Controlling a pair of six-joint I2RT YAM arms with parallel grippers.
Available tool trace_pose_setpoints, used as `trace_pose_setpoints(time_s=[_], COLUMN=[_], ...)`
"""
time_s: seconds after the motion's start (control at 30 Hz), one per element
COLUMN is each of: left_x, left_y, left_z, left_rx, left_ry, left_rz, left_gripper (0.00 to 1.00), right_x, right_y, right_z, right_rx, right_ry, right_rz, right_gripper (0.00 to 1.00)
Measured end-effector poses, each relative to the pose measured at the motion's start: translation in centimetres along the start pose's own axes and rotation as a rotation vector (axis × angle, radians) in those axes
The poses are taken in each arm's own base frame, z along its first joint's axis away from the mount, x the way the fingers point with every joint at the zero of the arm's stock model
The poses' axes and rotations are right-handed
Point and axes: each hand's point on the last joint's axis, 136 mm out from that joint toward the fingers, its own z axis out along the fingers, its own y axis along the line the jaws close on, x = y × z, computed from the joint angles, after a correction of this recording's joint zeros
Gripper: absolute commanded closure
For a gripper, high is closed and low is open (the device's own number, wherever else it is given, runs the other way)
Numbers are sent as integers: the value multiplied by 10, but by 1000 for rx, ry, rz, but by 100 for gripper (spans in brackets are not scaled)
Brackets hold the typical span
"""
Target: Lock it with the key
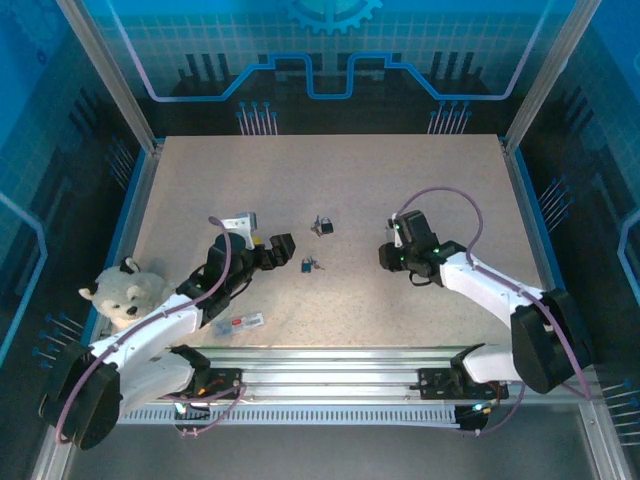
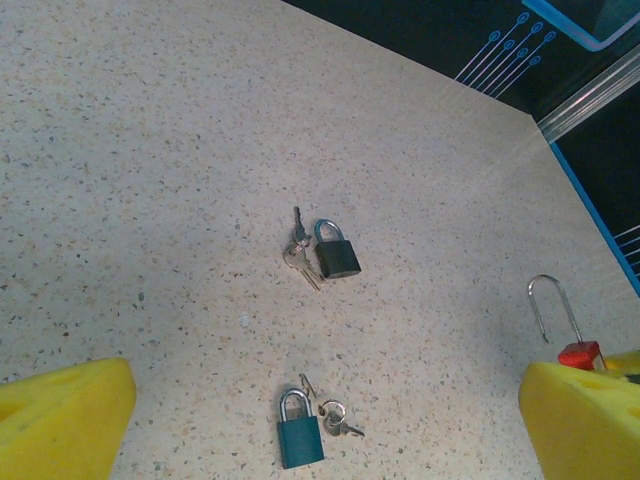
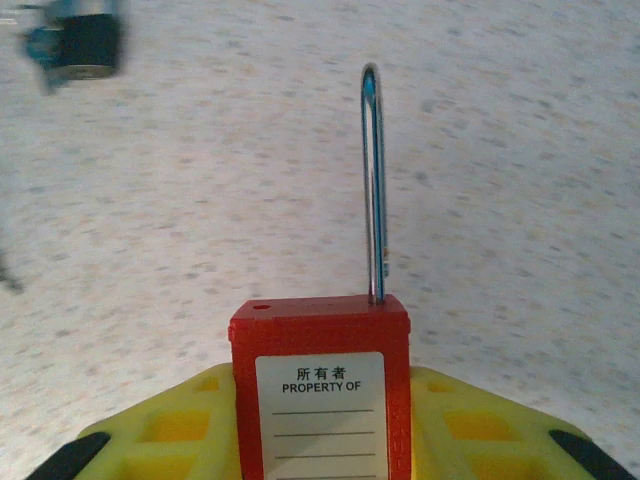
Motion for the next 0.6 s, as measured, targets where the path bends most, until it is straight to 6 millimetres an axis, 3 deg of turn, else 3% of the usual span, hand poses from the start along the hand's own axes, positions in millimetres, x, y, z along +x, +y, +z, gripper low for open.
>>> trace_pose_setpoints(time_s=[0.43,0.6], left_x=[18,18], left_y=[-7,-20], left_z=[12,19], left_rx=[44,94], left_ry=[87,112], left_rz=[-89,-155], left_gripper=[1,1], right_x=[10,14], right_y=[85,102], right_z=[-30,-37], right_rx=[-405,-486], right_ry=[-45,-45], right_rz=[-121,-150], right_gripper=[84,85])
